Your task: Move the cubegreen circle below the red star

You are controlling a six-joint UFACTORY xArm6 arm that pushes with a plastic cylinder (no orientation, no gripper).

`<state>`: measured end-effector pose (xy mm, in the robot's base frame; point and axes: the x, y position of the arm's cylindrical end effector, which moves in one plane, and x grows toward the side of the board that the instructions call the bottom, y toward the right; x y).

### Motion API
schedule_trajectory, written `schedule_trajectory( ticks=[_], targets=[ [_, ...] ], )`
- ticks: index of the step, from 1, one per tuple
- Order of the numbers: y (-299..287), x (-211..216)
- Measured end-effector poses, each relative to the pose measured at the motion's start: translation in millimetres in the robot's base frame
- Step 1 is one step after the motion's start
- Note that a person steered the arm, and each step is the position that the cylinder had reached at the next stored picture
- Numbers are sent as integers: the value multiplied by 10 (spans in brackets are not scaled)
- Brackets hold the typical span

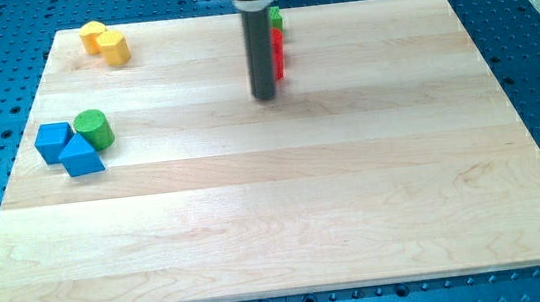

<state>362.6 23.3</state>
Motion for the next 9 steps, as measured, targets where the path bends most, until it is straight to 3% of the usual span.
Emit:
schedule_trajectory(
  ticks=[1, 2, 3, 5, 6, 7, 8, 9],
  targets=[
    [-182, 445],
    [-1567, 1188],
    [-3099, 1583],
    [-3267, 862],
    [-2341, 650],
    [-1902, 505],
    [-2796, 594],
    [-2518, 226]
  ],
)
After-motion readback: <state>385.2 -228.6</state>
